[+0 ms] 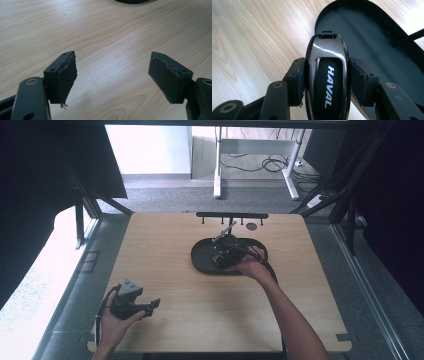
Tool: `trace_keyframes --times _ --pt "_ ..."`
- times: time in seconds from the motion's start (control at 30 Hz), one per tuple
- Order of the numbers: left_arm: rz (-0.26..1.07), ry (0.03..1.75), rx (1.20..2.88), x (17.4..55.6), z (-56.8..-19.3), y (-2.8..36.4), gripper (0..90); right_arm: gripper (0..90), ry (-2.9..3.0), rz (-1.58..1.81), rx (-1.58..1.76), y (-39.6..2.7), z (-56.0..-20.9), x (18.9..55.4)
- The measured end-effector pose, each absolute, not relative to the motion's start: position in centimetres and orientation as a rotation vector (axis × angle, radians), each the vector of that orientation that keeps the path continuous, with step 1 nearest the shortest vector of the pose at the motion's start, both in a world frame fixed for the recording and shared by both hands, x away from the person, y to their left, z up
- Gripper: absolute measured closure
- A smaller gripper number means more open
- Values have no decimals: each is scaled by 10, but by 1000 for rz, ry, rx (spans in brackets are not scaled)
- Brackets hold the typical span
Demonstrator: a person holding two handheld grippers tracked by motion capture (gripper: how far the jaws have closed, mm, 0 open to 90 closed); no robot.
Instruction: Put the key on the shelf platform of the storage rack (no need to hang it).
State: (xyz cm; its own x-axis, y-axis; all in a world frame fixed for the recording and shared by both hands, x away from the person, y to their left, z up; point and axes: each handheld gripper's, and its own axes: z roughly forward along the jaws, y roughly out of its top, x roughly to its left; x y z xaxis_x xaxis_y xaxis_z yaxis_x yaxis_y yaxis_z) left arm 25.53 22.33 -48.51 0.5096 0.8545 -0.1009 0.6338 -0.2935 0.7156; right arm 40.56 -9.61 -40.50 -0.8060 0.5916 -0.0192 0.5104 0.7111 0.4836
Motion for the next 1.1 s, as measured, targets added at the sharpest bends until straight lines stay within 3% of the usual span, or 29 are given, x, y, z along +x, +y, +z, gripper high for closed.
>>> trace_keyframes --times 1.1 --pt "394 1230 2031 256 -486 227 229 495 2758 659 943 -107 -427 450"
